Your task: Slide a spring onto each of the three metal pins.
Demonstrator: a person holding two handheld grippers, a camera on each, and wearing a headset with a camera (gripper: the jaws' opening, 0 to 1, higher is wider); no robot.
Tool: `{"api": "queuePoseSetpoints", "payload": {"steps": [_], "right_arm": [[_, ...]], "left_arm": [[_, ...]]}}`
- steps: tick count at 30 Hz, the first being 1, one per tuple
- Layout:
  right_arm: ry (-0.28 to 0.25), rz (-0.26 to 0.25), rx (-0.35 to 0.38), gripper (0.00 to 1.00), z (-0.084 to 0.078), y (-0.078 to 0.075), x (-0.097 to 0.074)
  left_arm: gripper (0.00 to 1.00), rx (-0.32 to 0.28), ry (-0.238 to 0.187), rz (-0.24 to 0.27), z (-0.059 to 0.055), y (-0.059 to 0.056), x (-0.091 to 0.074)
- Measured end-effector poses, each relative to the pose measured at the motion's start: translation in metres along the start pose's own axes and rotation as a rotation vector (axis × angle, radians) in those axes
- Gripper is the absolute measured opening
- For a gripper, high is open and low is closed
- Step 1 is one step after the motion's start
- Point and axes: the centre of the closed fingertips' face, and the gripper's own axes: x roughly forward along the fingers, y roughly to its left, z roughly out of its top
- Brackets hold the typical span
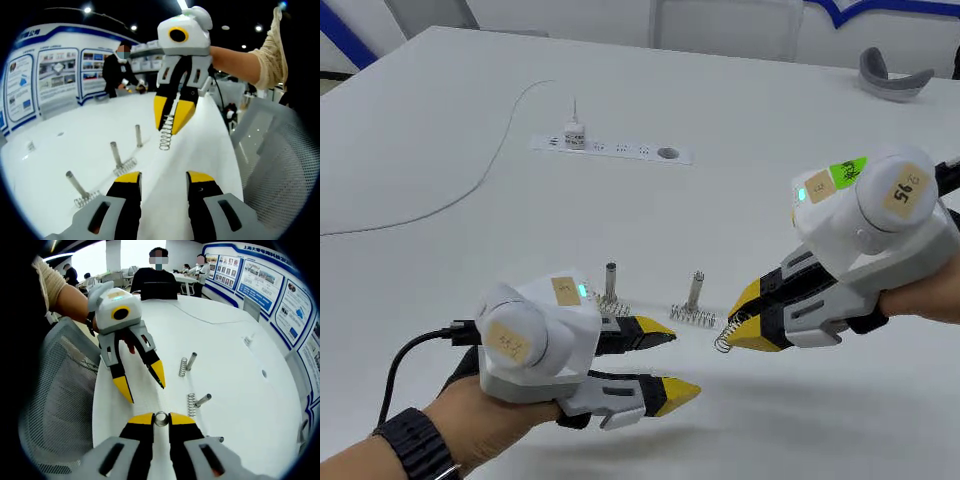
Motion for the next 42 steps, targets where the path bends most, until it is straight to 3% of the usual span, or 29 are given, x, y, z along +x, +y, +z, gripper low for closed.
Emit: {"api": "queuePoseSetpoints", "payload": {"steps": [16,24,34,42], "right_arm": [[0.027,-0.067,0.031,0.12,-0.010,-0.027,-0.022],[0.052,-0.102,0.048,0.12,-0.020,-0.047,-0.034],[0.088,-0.150,0.063,0.12,-0.031,-0.077,-0.041],[0.116,-0.156,0.074,0.12,-0.038,-0.092,-0.036]], "left_arm": [[0.44,-0.030,-0.003,0.073,-0.007,0.021,-0.024],[0.46,-0.040,0.003,0.112,-0.013,0.031,-0.037],[0.50,-0.052,0.003,0.154,-0.015,0.041,-0.047],[0.51,-0.059,0.003,0.168,-0.017,0.044,-0.049]]}}
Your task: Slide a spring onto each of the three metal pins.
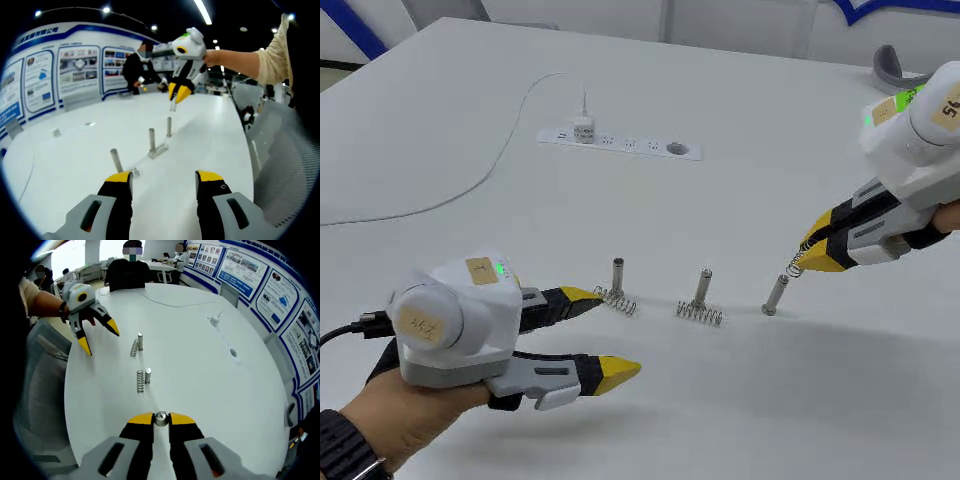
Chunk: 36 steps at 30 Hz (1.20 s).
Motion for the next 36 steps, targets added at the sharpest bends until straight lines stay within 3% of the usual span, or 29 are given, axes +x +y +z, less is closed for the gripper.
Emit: {"api": "queuePoseSetpoints", "payload": {"steps": [36], "right_arm": [[0.076,0.068,0.034,0.12,-0.017,-0.001,0.042]], "left_arm": [[0.55,-0.037,0.004,0.044,-0.008,0.011,-0.008]]}}
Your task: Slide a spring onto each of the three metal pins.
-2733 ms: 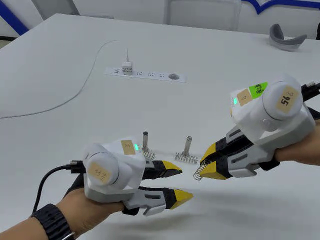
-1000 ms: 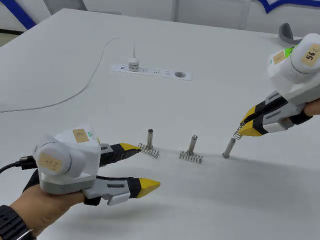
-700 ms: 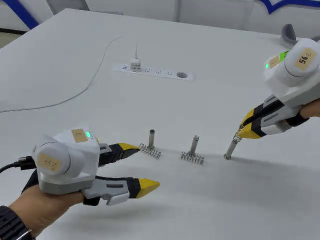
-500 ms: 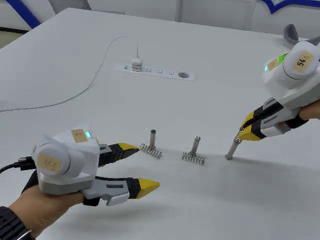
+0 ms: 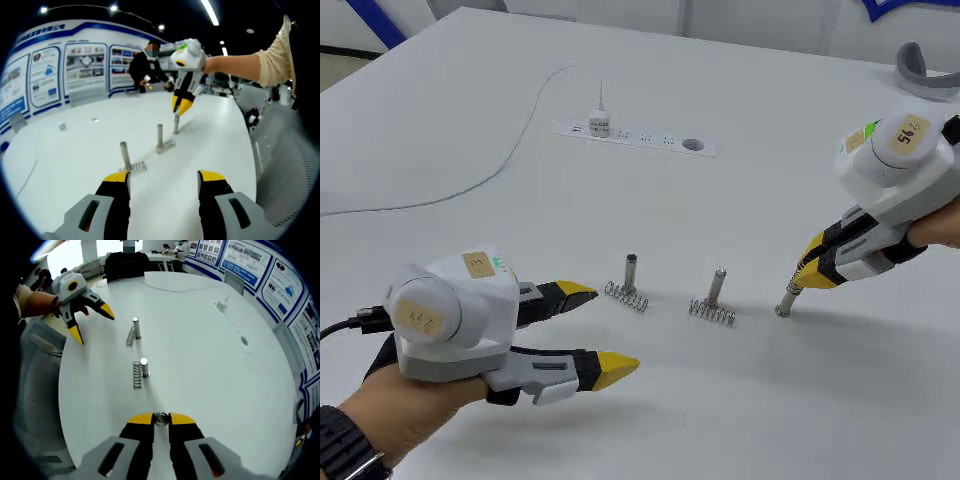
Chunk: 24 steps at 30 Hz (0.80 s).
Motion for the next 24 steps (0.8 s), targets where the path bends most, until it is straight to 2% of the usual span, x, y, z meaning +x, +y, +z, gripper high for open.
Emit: {"api": "queuePoseSetpoints", "payload": {"steps": [13,24], "right_arm": [[0.027,0.018,0.023,0.12,-0.010,0.004,0.021],[0.035,0.022,0.030,0.12,-0.014,0.007,0.029]], "left_arm": [[0.55,-0.002,0.002,0.003,-0.001,0.000,0.000],[0.54,-0.002,0.004,0.005,-0.001,0.001,0.000]]}}
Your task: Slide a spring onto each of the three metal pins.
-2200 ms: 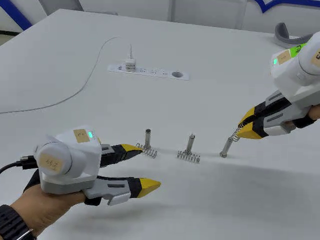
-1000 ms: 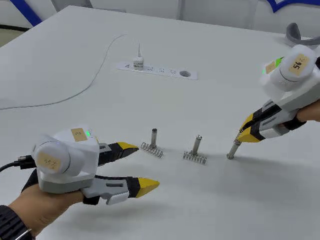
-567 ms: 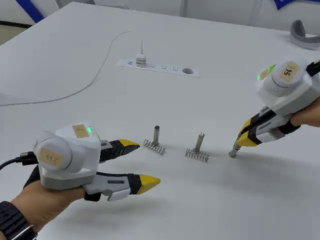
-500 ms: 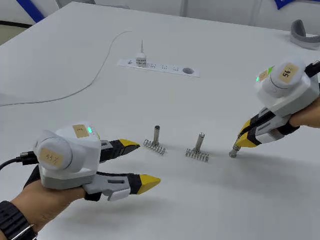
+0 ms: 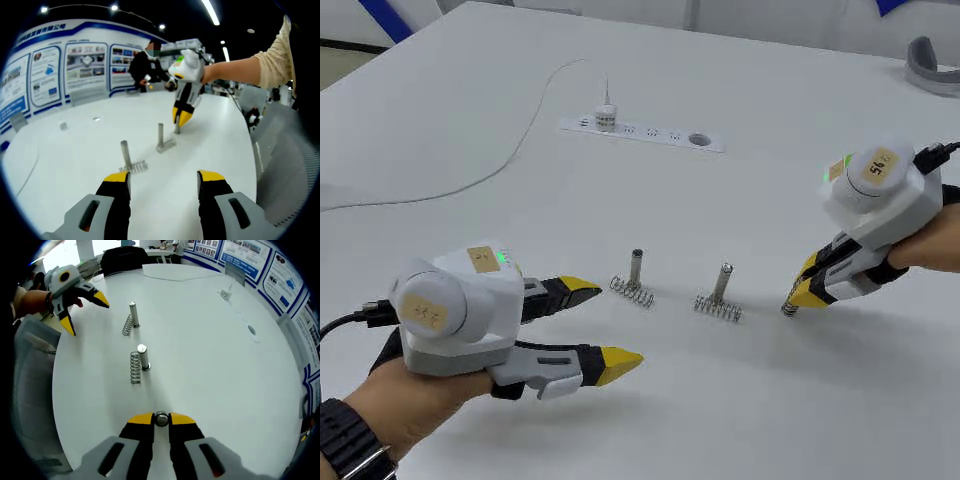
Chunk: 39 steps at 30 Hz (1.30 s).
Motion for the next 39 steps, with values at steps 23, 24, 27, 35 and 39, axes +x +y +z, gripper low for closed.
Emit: {"api": "queuePoseSetpoints", "payload": {"steps": [23,24,27,35,39], "right_arm": [[-0.050,-0.039,-0.039,0.22,0.016,0.004,-0.013],[-0.052,-0.038,-0.046,0.22,0.019,0.006,-0.013],[-0.059,-0.035,-0.061,0.22,0.025,0.010,-0.013],[-0.062,-0.008,-0.095,0.21,0.036,0.023,-0.003],[-0.059,0.011,-0.100,0.21,0.038,0.029,0.006]], "left_arm": [[0.54,0.000,-0.003,0.001,0.001,0.000,0.000],[0.54,0.000,-0.003,0.000,0.001,0.000,0.000],[0.54,0.002,-0.004,-0.001,0.002,-0.001,0.000],[0.53,0.006,-0.005,0.002,0.004,-0.001,-0.001],[0.53,0.007,-0.004,0.004,0.004,-0.001,-0.002]]}}
